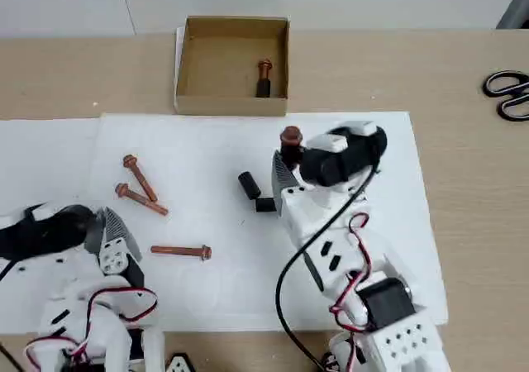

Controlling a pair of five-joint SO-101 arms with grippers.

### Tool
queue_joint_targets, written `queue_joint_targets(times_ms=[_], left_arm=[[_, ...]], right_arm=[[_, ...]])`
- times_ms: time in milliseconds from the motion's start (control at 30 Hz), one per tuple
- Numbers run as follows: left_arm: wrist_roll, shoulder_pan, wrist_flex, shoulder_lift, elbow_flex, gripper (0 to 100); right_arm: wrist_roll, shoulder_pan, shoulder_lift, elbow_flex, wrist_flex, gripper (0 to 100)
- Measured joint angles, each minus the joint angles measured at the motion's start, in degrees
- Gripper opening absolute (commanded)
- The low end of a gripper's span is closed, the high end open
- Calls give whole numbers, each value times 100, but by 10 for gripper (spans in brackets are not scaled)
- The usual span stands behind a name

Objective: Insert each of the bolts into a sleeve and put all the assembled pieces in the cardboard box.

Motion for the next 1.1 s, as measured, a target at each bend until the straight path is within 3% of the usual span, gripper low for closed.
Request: queue_joint_targets(times_ms=[700, 1100], left_arm=[[0, 0, -343, 0, 369, 7], [281, 0, -343, 0, 387, 7]], right_arm=[[-18, 35, 4967, -3358, -1108, 4], [-18, 343, 8484, -6602, -1108, 4]])
